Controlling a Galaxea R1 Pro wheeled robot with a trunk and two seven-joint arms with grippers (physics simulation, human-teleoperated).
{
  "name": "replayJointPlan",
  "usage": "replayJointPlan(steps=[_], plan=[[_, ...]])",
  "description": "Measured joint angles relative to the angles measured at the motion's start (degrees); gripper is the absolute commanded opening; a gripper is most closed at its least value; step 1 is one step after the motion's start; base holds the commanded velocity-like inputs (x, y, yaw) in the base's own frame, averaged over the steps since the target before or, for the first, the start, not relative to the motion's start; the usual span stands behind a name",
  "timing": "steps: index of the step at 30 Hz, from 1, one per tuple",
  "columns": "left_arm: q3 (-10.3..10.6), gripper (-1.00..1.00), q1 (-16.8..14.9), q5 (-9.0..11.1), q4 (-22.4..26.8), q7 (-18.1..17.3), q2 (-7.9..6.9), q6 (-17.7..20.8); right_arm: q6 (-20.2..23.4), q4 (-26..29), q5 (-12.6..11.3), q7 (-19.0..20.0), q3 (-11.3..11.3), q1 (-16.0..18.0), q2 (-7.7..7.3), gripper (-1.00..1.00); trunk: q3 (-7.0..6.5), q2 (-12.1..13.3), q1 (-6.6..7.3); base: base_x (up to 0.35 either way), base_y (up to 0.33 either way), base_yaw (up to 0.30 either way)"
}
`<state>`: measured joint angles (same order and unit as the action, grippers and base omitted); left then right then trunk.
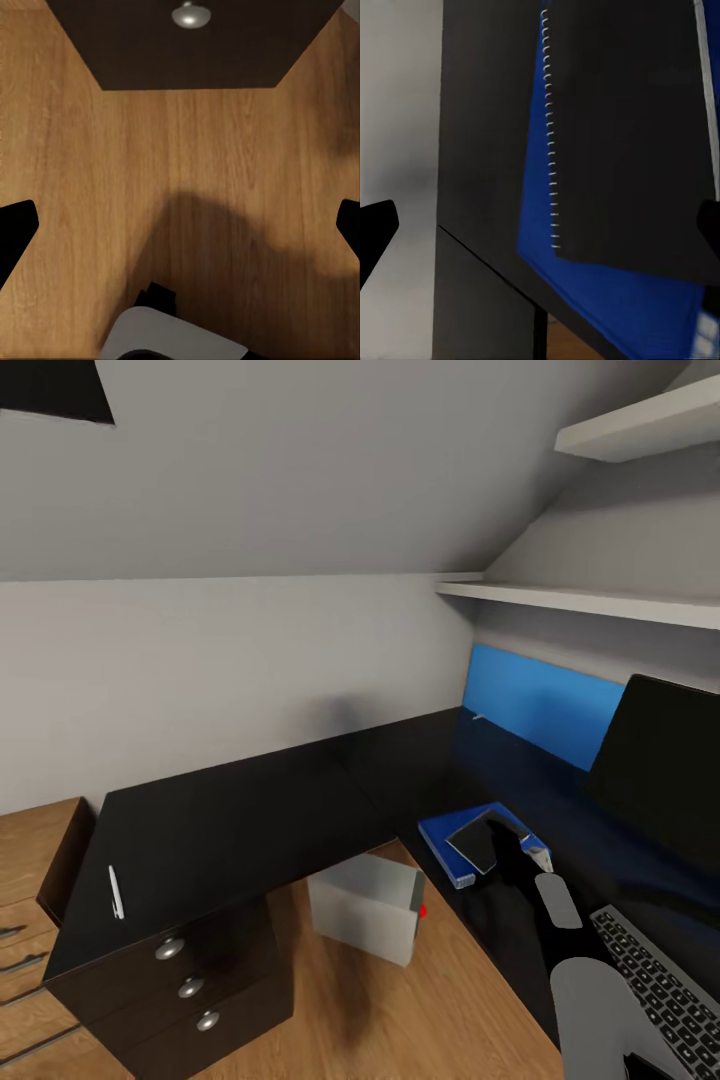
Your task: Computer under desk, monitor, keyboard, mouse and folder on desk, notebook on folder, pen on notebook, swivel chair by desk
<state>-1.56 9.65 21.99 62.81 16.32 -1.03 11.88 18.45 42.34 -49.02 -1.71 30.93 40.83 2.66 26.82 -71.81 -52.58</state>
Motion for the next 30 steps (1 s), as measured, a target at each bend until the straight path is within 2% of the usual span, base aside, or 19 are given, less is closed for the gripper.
replayJointPlan(steps=[5, 16, 19, 22, 24, 27, 28, 30], plan=[[0.01, 1.0, 0.0, -0.02, 0.01, 0.0, 0.03, 0.0, -0.07, 0.12, 0.0, 0.06, 0.0, 0.0, 0.0, 1.0, 0.0, 0.0, 0.01, -0.008, -0.002, 0.0], [0.01, 1.0, 0.0, -0.09, -0.02, 0.0, 0.09, 0.0, -0.44, 0.62, 0.13, 0.35, -0.17, 0.0, 0.37, 1.0, -1.97, 4.4, 2.42, 0.0, 0.0, 0.0], [0.01, 1.0, 0.0, -0.09, -0.03, 0.0, 0.09, 0.0, -0.5, 1.32, 0.77, 0.24, -2.56, 0.01, 1.11, 1.0, -2.51, 5.6, 3.08, 0.0, 0.0, 0.0], [0.01, 1.0, 0.01, -0.09, -0.03, 0.0, 0.09, 0.0, -0.51, 2.4, 2.45, 0.06, -5.16, -0.12, 1.47, 1.0, -3.05, 6.81, 3.73, 0.0, 0.0, 0.0], [0.01, 1.0, 0.0, -0.09, -0.02, 0.0, 0.09, 0.0, -0.51, 3.65, 5.9, -0.16, -7.88, -0.75, 1.93, 1.0, -3.41, 7.61, 4.17, 0.0, 0.0, 0.0], [0.01, 1.0, 0.0, -0.09, -0.03, 0.0, 0.14, 0.0, -0.48, 5.22, 14.14, -1.81, -13.28, -1.53, 3.45, 1.0, -3.95, 8.81, 4.83, 0.0, 0.0, 0.0], [0.01, 1.0, -0.01, -0.09, -0.03, 0.0, 0.15, 0.0, -0.49, 5.36, 15.66, -2.31, -14.26, -1.59, 3.78, 1.0, -4.13, 9.21, 5.05, 0.0, 0.0, 0.0], [0.01, 1.0, -0.03, -0.09, -0.02, 0.0, 0.17, 0.0, -0.51, 5.65, 20.8, -4.76, -17.91, -1.75, 4.97, 1.0, -4.49, 10.02, 5.49, 0.0, 0.0, 0.0]])
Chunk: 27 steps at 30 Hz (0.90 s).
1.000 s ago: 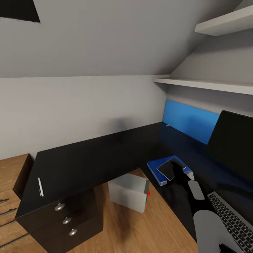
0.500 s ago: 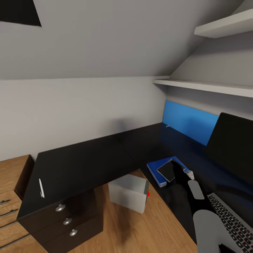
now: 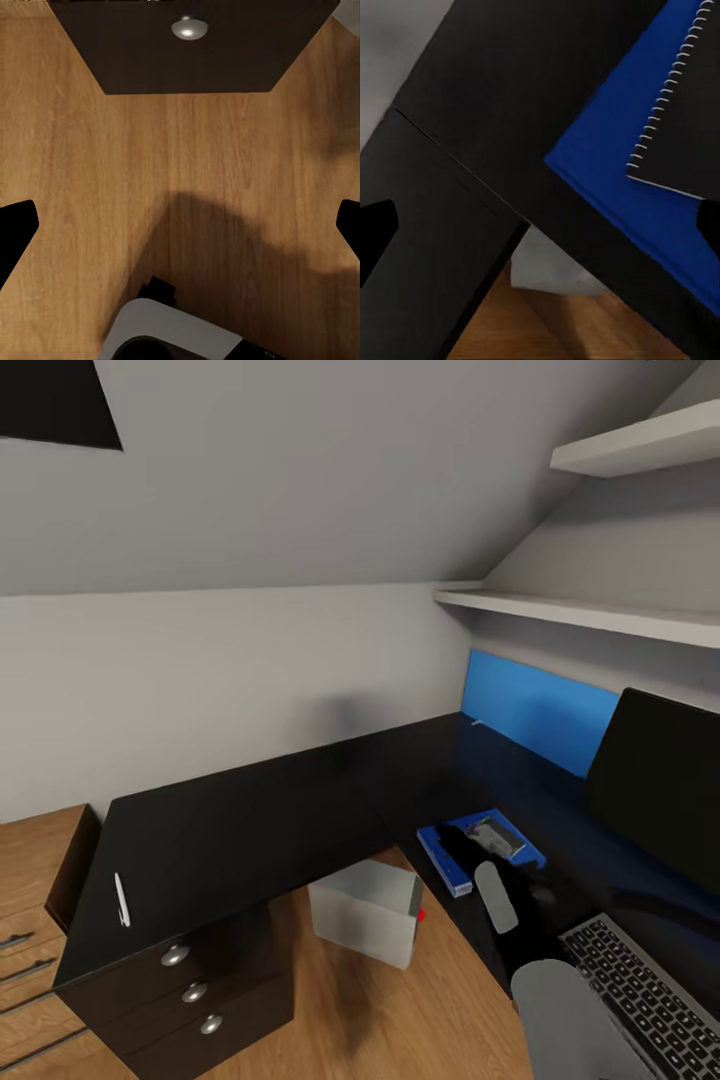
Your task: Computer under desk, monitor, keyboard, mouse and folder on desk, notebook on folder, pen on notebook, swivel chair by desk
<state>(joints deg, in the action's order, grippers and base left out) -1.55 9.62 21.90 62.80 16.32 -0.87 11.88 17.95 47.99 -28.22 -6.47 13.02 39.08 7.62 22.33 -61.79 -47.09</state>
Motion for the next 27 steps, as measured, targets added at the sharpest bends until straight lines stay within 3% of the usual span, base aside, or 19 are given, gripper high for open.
replayJointPlan(steps=[1, 4, 5, 7, 8, 9, 12, 13, 14, 18, 27], plan=[[0.0, 1.0, 0.01, 0.0, 0.0, 0.0, 0.0, 0.0, -0.01, 0.03, 1.19, -0.78, -0.96, -0.05, 0.27, 1.0, -0.18, 0.4, 0.22, 0.0, 0.0, 0.0], [0.0, 1.0, 0.03, 0.0, 0.0, 0.0, 0.01, 0.0, -0.41, 0.08, 5.44, -5.69, -6.62, -0.62, 1.26, 1.0, -0.72, 1.61, 0.88, 0.0, 0.0, 0.0], [0.0, 1.0, 0.03, 0.0, -0.01, 0.0, 0.01, 0.0, -1.77, 0.08, 6.93, -9.31, -11.25, -0.91, 1.49, 1.0, -0.9, 2.01, 1.1, 0.0, 0.0, 0.0], [0.01, 1.0, 0.03, 0.0, 0.0, 0.0, 0.01, 0.0, -5.31, -0.01, 8.07, -14.91, -18.23, -1.11, 1.72, 1.0, -1.26, 2.81, 1.54, 0.0, 0.0, 0.0], [0.01, 1.0, 0.03, 0.0, -0.02, 0.0, 0.01, 0.0, -8.03, -0.08, 8.37, -19.89, -23.93, -1.2, 1.82, 1.0, -1.44, 3.21, 1.76, 0.0, 0.0, 0.0], [0.01, 1.0, 0.03, 0.0, -0.02, 0.0, 0.01, 0.0, -9.0, -0.13, 8.5, -23.26, -28.24, -1.22, 1.84, 1.0, -1.62, 3.61, 1.98, 0.0, 0.0, 0.0], [0.01, 1.0, 0.03, 0.01, -0.02, 0.0, 0.01, 0.0, -8.69, -0.06, 8.65, -28.16, -34.84, -1.24, 1.88, 1.0, -2.16, 4.82, 2.64, 0.0, 0.0, 0.0], [0.02, 1.0, 0.02, 0.0, -0.03, 0.0, -0.02, 0.0, -5.85, 0.05, 8.47, -32.73, -41.34, -1.28, 1.9, 1.0, -2.33, 5.22, 2.86, 0.0, 0.0, 0.0], [0.01, 1.0, 0.03, 0.01, -0.02, 0.0, -0.04, 0.0, -3.92, 0.16, 8.39, -34.89, -44.75, -1.28, 1.93, 1.0, -2.34, 5.24, 2.87, 0.0, 0.0, 0.0], [0.01, 1.0, 0.03, 0.01, -0.03, 0.0, -0.07, 0.0, -1.01, 3.35, 7.92, -37.75, -49.52, -1.35, 1.92, 1.0, -2.34, 5.23, 2.87, 0.0, 0.0, 0.0], [0.02, 1.0, 0.03, 0.01, -0.02, 0.0, -0.08, -0.01, -0.52, 6.01, 7.61, -37.63, -53.72, -2.04, 2.15, 1.0, -2.34, 5.24, 2.87, 0.0, 0.0, 0.078]])
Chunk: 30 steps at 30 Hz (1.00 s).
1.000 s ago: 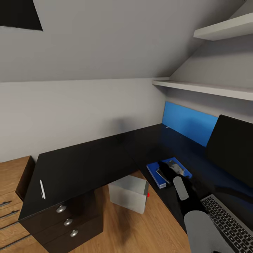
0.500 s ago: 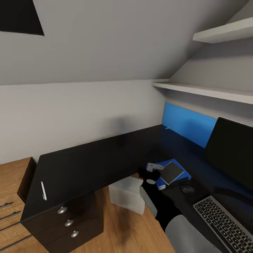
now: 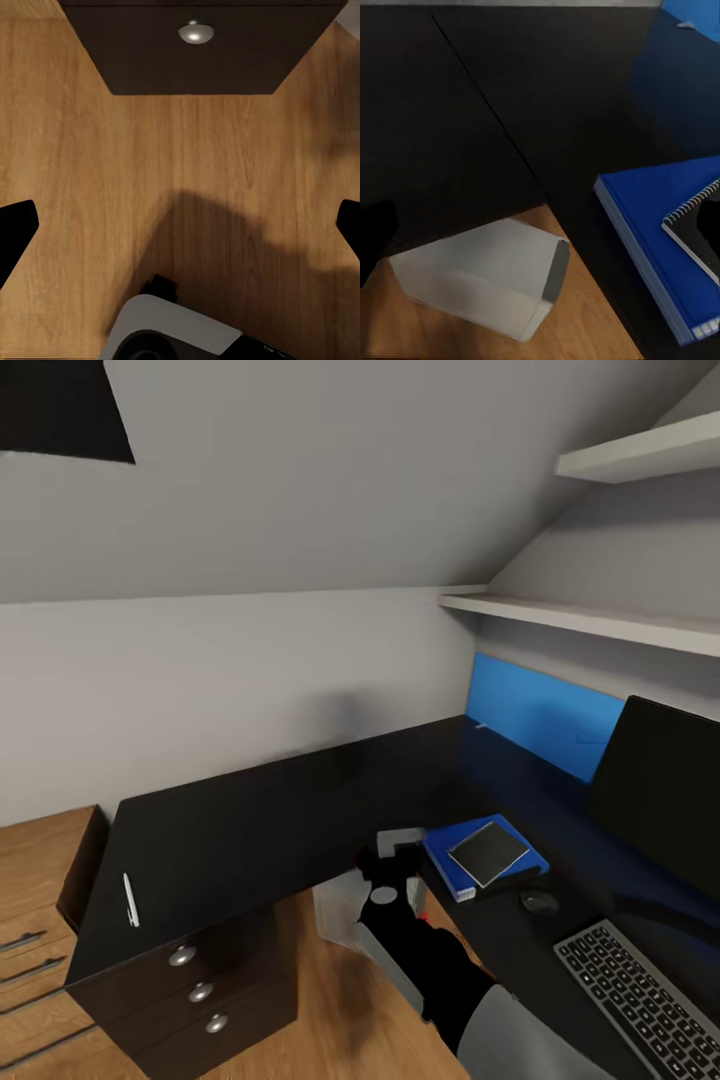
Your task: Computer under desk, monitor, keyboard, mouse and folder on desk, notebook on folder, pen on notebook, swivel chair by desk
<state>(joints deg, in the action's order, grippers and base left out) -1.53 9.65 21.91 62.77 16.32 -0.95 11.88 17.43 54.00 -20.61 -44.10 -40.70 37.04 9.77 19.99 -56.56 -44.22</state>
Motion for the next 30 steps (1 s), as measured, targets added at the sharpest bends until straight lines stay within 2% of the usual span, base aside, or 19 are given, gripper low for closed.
replayJointPlan(steps=[2, 9, 16, 30], plan=[[0.0, 1.0, 0.0, 0.0, 0.01, 0.0, 0.0, 0.0, -0.14, 0.05, -0.01, 0.18, -1.18, -0.02, 0.05, 1.0, 0.0, 0.0, 0.0, 0.0, 0.0, 0.241], [0.0, 1.0, 0.0, 0.0, 0.0, 0.0, -0.02, 0.0, -1.14, 0.0, 0.02, 0.25, -2.28, -0.09, 0.09, 1.0, 0.06, 0.0, 0.0, 0.0, 0.0, 0.263], [0.0, 1.0, -0.01, 0.0, 0.0, 0.0, 0.0, 0.0, -1.27, -0.01, 0.04, 0.3, -4.68, -0.13, 0.09, 1.0, 0.3, 0.0, 0.0, 0.0, 0.0, 0.262], [0.0, 1.0, 0.0, 0.0, 0.0, 0.0, 0.0, 0.0, -1.27, -0.3, 0.03, 0.33, -5.12, -0.13, 0.17, 1.0, 0.97, 0.0, 0.0, 0.0, 0.0, 0.252]])
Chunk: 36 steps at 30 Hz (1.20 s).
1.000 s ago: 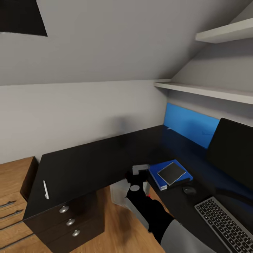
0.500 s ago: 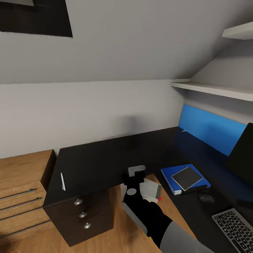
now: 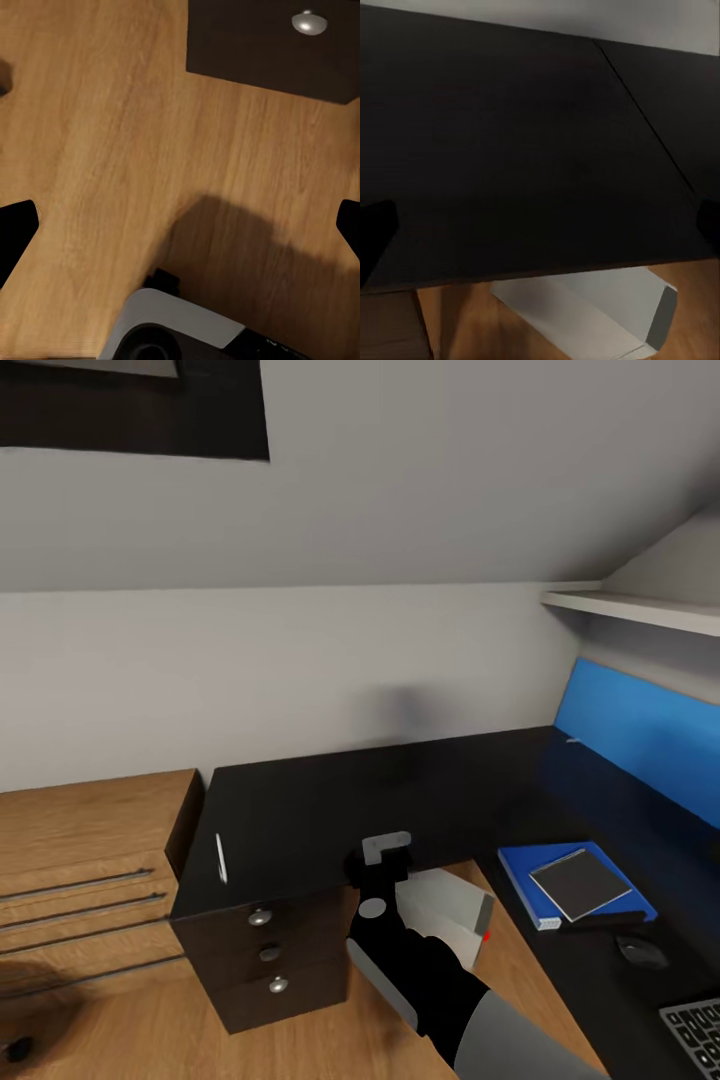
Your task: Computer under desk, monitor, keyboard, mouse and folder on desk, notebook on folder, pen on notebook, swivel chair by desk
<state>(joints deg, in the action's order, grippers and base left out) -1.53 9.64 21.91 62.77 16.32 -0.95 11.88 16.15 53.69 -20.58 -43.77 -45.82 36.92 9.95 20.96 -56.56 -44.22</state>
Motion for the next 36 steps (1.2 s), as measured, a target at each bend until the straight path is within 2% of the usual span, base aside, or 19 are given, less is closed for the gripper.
replayJointPlan(steps=[9, 12, 36], plan=[[0.0, 1.0, 0.0, 0.0, 0.0, 0.0, 0.0, 0.0, -0.29, -0.03, -0.09, 0.01, -1.51, 0.0, 0.05, 1.0, 0.43, 0.0, 0.0, 0.0, 0.0, 0.252], [0.0, 1.0, 0.0, 0.0, 0.0, 0.0, 0.0, 0.0, -1.81, -0.09, -0.05, -0.03, -1.89, 0.0, 0.05, 1.0, 0.58, 0.0, 0.0, 0.0, 0.0, 0.252], [0.0, 1.0, -0.01, 0.03, -0.09, 0.0, 0.09, 0.0, -2.48, -0.21, -0.04, 0.03, -2.05, -0.09, 0.05, 1.0, 1.77, 0.0, 0.0, 0.0, 0.0, 0.245]])
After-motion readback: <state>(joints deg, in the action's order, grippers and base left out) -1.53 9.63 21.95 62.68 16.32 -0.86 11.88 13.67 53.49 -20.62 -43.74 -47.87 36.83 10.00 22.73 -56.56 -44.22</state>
